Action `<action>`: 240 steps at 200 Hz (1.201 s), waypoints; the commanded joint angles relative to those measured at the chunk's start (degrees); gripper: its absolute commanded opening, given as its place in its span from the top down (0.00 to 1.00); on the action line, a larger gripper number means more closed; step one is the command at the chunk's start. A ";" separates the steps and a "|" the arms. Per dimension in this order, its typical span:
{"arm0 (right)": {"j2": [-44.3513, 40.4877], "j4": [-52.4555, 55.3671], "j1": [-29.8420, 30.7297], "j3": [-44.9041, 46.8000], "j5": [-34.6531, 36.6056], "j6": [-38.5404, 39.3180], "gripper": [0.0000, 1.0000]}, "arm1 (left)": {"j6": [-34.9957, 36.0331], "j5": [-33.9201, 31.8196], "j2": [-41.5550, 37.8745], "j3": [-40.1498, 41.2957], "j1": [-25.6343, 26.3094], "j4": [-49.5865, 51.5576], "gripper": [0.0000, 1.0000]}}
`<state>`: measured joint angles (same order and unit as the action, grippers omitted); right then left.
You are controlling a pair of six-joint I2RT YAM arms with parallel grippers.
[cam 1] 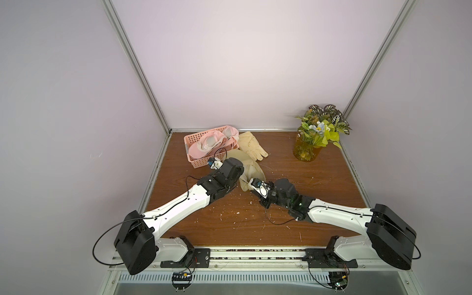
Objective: Turn the baseball cap inside out
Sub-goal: Turn over the baseball cap.
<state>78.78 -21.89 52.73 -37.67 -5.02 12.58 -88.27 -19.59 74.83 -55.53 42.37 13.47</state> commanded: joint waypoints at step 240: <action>-4.11 1.86 1.74 -3.00 10.48 -3.75 0.42 | 11.36 4.15 1.21 -0.60 -8.60 -5.91 1.00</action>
<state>74.67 -13.50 50.52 -39.51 -10.13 11.88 -67.72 -9.93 74.56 -51.53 33.23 0.62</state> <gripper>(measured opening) 0.563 0.069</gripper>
